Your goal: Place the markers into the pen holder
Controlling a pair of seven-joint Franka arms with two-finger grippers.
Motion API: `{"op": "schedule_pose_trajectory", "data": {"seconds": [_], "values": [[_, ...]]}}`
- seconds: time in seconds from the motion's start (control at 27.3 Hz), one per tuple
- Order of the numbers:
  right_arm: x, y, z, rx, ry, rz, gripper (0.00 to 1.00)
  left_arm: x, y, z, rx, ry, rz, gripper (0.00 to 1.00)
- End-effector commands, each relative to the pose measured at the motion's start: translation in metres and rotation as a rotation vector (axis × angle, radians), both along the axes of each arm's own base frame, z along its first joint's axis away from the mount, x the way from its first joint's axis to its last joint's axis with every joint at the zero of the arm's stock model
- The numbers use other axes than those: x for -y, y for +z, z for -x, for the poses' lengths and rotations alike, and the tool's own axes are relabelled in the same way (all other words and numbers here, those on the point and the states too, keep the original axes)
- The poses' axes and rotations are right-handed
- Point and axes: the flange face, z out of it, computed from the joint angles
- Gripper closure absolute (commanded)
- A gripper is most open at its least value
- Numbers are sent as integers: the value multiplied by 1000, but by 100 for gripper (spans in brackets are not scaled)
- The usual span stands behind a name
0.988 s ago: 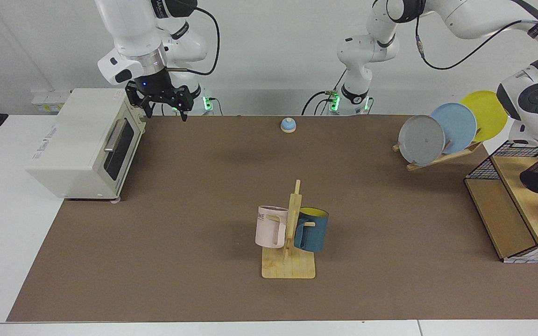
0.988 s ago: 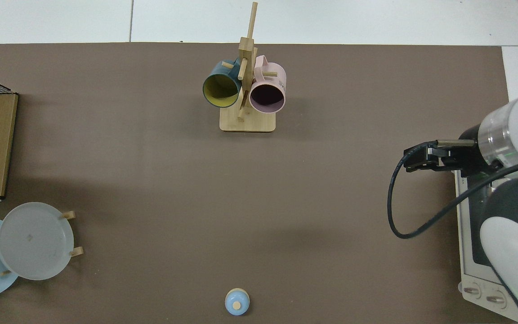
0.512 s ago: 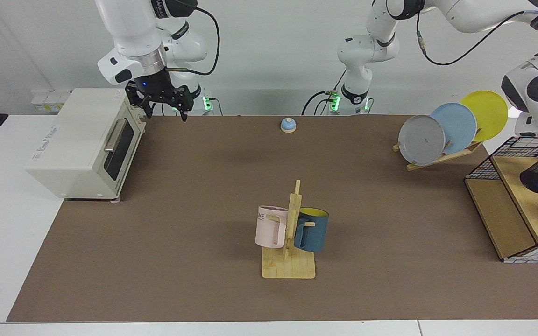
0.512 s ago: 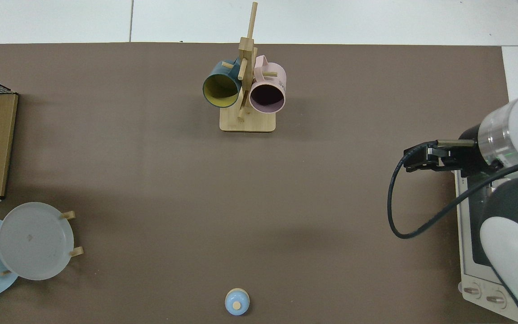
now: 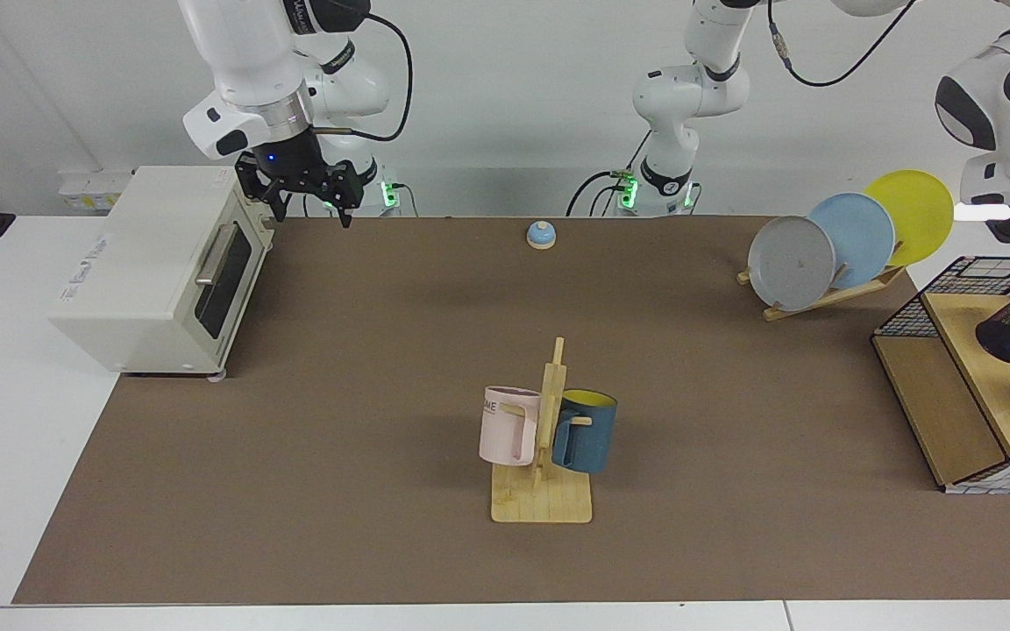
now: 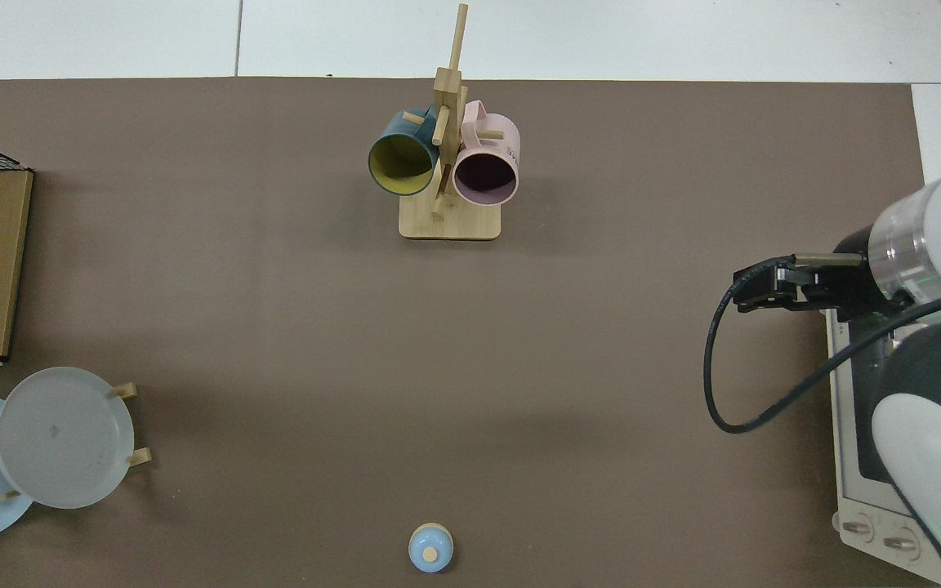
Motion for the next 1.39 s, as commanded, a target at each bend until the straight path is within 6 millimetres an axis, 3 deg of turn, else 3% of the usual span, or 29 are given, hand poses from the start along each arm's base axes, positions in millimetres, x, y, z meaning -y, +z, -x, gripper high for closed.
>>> {"op": "schedule_pose_trajectory", "data": {"seconds": [0.0,0.26,0.44,0.51,0.7,0.77,0.95,1.21,1.35], "values": [[1,1,4,5,-17,-18,0,28,26,22,27,45,113,36],[2,1,4,5,-19,-18,0,73,50,40,112,173,249,29],[1,1,4,5,-17,-18,0,112,51,47,169,352,329,27],[1,1,4,5,-17,-18,0,123,48,49,192,449,389,19],[2,1,4,5,-19,-18,0,173,51,52,225,561,467,12],[2,1,4,5,-19,-18,0,195,47,54,227,626,490,1],[2,1,4,5,-19,-18,0,239,53,65,242,773,552,0],[1,1,4,5,-17,-18,0,273,49,76,212,1000,615,0],[1,1,4,5,-17,-18,0,277,50,78,211,1074,647,0]]}}
